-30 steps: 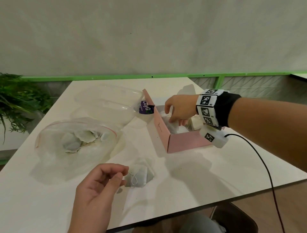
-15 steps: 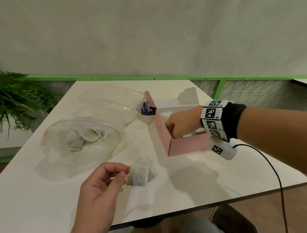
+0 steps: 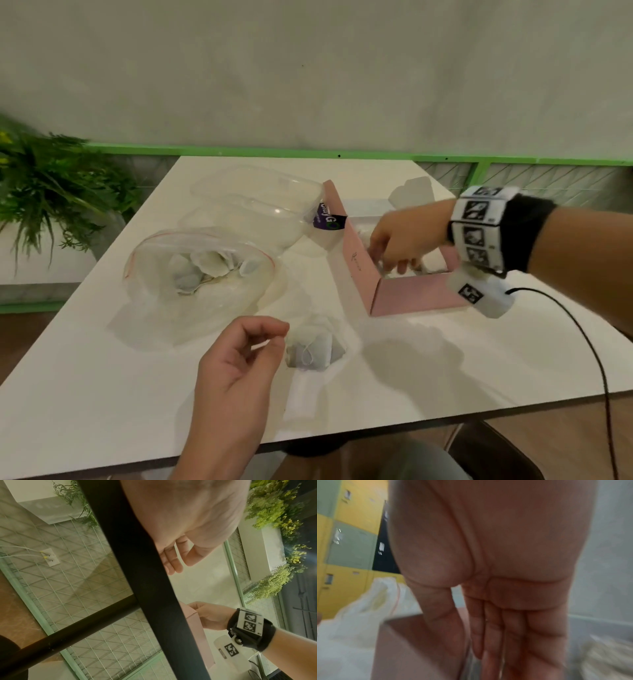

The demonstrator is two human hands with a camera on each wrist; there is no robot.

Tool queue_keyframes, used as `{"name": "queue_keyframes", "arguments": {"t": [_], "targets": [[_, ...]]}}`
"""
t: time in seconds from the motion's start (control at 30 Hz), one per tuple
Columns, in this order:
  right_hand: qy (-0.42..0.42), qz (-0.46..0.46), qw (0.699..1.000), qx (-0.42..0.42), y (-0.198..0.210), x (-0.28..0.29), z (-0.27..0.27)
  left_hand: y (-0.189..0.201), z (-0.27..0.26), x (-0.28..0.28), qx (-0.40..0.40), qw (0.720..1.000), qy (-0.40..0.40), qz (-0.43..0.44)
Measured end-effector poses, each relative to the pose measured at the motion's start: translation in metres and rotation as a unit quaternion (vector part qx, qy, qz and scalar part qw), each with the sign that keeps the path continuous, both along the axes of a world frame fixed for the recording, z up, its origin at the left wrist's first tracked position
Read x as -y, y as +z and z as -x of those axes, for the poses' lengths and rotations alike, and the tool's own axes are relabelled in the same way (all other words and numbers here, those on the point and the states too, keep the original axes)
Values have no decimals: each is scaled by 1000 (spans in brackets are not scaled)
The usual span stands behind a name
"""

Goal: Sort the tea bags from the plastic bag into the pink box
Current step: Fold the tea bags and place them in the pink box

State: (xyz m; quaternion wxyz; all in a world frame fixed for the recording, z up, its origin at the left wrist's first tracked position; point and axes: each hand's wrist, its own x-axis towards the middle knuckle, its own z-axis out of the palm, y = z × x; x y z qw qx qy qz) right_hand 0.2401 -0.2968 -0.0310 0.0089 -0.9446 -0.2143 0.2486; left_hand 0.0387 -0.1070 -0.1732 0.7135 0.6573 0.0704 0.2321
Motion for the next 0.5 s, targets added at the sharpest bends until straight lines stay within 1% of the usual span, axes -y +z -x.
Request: {"name": "queue_keyframes", "arguments": {"t": [0.07,0.1,0.13,0.17,0.2,0.23,0.3,0.33,0.37,0.5], "targets": [[-5,-54,992,118,17,-3,17,-2,-1,0,1,1000,11,-1],[3,-92,978,189,22,-6,30,-3,-1,-1,3,1000,16,0],[10,-137,961,240,24,-11,47,-4,-2,-1,6,1000,18,4],[12,-175,951,255,22,-16,64,-4,-2,-2,6,1000,20,8],[15,-193,952,239,16,-22,81,-5,-3,-3,5,1000,21,11],[20,-188,962,197,7,-28,96,-5,-3,-4,2,1000,21,12],[37,-120,986,106,-18,-38,113,-5,-3,-6,-2,1000,15,14],[45,-76,992,91,-30,-43,117,-5,-3,-7,-2,1000,12,13],[52,-43,993,97,-39,-47,119,-4,-2,-6,-2,1000,9,11],[53,-16,992,118,-65,-59,115,-2,0,-5,-9,1000,8,2]]}}
